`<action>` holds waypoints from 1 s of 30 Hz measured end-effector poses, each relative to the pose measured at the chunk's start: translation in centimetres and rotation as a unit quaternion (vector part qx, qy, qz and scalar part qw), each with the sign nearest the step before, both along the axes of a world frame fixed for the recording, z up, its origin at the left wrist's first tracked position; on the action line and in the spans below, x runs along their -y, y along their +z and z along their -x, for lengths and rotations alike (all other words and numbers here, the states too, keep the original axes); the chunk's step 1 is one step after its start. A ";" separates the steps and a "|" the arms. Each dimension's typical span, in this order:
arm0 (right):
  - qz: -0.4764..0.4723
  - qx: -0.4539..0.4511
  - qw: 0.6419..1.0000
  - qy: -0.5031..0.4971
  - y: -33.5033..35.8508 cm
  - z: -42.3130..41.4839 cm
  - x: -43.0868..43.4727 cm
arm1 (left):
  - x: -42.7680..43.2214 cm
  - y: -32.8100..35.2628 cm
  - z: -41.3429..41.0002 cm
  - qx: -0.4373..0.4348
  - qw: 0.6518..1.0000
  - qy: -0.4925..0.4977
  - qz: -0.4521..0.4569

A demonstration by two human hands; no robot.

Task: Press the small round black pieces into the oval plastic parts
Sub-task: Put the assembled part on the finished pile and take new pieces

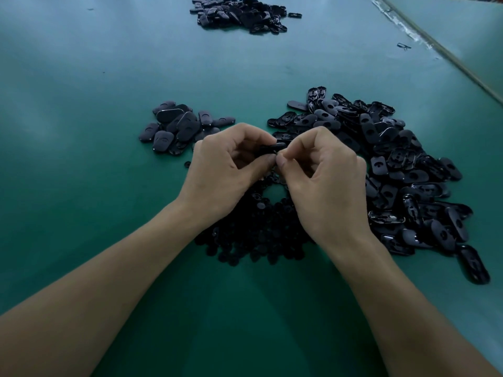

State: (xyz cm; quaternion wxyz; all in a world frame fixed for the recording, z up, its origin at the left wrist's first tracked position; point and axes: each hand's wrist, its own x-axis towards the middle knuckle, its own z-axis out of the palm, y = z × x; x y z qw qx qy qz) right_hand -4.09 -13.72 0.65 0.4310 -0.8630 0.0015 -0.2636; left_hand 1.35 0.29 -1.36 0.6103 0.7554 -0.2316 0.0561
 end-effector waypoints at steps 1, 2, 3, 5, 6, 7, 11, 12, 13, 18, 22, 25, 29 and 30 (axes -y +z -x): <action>-0.001 0.002 1.000 0.006 0.1 0.0 0.1 | 0.0 0.0 0.0 0.000 1.000 0.004 0.002; -0.006 0.004 1.000 0.014 0.1 0.0 0.1 | 0.0 0.0 -0.1 -0.001 1.000 0.009 0.003; -0.013 0.005 1.000 0.023 0.2 0.0 0.1 | 0.0 0.0 -0.1 0.001 1.000 0.013 0.004; -0.020 0.005 0.999 0.032 0.1 0.1 0.0 | 0.0 0.0 -0.1 0.003 1.000 0.019 0.004; -0.017 0.007 0.999 0.028 0.0 0.0 -0.1 | 0.0 0.0 -0.2 0.003 1.000 0.021 0.005; -0.014 0.010 1.000 0.021 0.0 0.0 -0.1 | 0.0 0.0 -0.2 0.003 1.000 0.022 0.007; -0.004 -0.017 1.000 0.019 0.0 -0.4 0.7 | 0.1 0.0 -0.2 -0.005 1.000 0.006 0.017; -0.004 -0.027 0.999 0.028 0.0 -0.5 0.8 | 0.1 0.0 -0.1 -0.008 1.000 -0.002 0.022; -0.010 -0.034 0.999 0.038 0.0 -0.5 1.0 | 0.1 0.0 -0.1 -0.011 1.000 -0.009 0.027; -0.059 -0.044 0.995 0.063 0.0 -0.8 1.8 | -0.2 0.0 -0.3 -0.028 0.998 -0.030 0.049; -0.073 -0.048 0.994 0.069 -0.1 -0.9 1.9 | -0.2 -0.1 -0.4 -0.039 0.997 -0.033 0.061; -0.060 -0.050 0.994 0.072 0.0 -0.8 2.1 | -0.2 -0.1 -0.5 -0.043 0.997 -0.038 0.058; -0.038 -0.054 0.995 0.070 0.1 -0.7 2.1 | -0.2 -0.2 -0.6 -0.051 0.996 -0.045 0.063; -0.028 -0.053 0.996 0.069 0.1 -0.7 2.0 | -0.2 -0.3 -0.6 -0.052 0.996 -0.046 0.063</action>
